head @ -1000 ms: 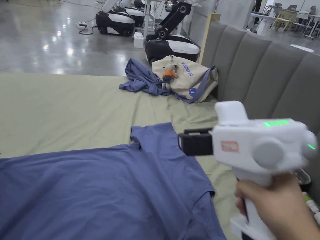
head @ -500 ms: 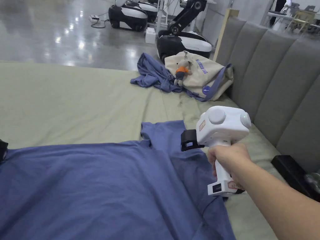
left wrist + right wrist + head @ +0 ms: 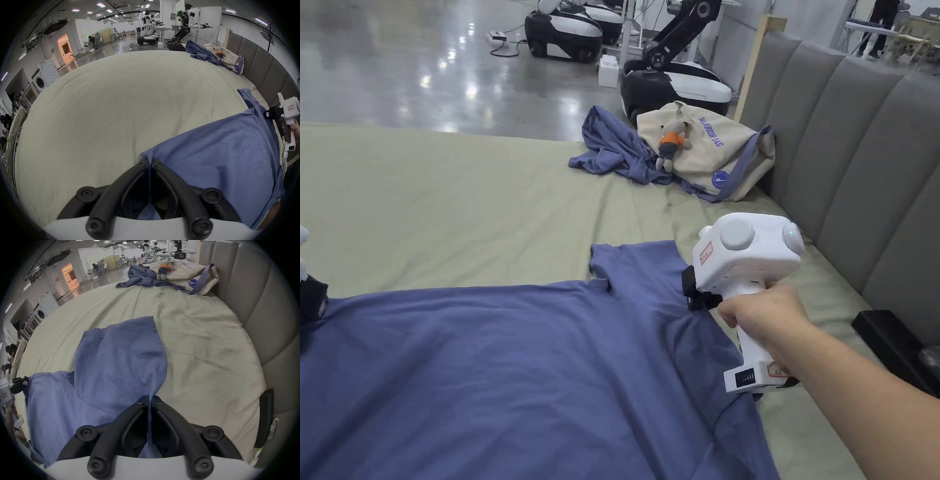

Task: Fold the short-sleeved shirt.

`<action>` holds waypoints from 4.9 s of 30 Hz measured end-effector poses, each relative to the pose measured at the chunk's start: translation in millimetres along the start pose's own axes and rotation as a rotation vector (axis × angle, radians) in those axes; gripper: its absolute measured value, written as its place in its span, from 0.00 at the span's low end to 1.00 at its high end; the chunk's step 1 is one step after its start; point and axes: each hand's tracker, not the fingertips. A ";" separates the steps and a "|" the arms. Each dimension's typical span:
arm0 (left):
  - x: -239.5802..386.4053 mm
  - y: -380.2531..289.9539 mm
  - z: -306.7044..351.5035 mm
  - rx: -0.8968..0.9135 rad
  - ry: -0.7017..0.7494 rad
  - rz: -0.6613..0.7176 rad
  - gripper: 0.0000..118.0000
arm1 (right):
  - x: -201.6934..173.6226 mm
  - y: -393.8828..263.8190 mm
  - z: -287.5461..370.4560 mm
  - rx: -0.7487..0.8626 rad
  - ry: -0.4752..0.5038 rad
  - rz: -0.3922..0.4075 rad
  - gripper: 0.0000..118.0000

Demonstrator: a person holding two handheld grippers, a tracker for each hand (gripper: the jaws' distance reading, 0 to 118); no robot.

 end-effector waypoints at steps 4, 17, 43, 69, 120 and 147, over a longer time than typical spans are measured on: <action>-8.4 1.5 4.0 0.028 -0.038 0.036 0.02 | 19.3 0.7 14.7 0.076 0.118 -0.109 0.05; -3.5 15.6 118.9 0.285 -0.194 0.081 0.02 | 45.4 -17.5 163.4 0.318 0.350 -0.102 0.04; -31.9 238.7 504.8 0.916 -0.213 0.139 0.02 | -4.4 180.8 599.8 0.978 0.186 -0.010 0.04; -36.5 282.1 409.0 0.838 -0.172 0.153 0.02 | -37.8 249.9 496.4 0.978 0.126 0.005 0.04; -34.5 -277.9 279.2 0.443 -0.482 0.279 0.02 | 80.1 -306.3 276.4 0.391 0.535 -0.148 0.04; 11.0 -355.8 244.6 0.298 -0.213 0.174 0.06 | 59.9 -398.8 211.5 0.242 0.246 -0.017 0.05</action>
